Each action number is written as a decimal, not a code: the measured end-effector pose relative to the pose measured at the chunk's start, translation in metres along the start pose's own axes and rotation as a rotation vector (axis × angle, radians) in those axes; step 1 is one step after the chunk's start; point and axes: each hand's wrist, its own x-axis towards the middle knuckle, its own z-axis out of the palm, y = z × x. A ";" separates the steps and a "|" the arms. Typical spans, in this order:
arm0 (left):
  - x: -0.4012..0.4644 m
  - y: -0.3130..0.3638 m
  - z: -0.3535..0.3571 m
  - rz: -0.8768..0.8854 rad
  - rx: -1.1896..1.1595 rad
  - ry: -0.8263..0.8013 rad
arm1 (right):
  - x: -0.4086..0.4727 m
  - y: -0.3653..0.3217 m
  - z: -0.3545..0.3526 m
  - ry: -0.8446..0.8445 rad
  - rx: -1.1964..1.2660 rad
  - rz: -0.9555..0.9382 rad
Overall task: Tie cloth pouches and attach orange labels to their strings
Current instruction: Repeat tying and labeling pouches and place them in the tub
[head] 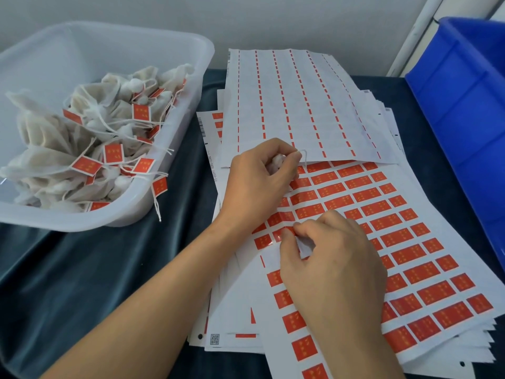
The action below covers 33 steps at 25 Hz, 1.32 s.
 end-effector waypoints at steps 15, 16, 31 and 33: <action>0.001 -0.001 -0.001 0.016 0.010 -0.014 | -0.017 0.003 0.012 0.108 0.098 -0.128; 0.001 -0.001 -0.001 0.017 0.010 -0.016 | -0.017 0.003 0.013 0.104 0.112 -0.121; 0.001 -0.001 -0.001 0.005 -0.009 -0.013 | -0.027 -0.009 0.014 0.099 -0.017 0.058; 0.002 -0.001 -0.001 0.008 -0.006 -0.005 | -0.027 -0.008 0.015 0.090 -0.023 0.063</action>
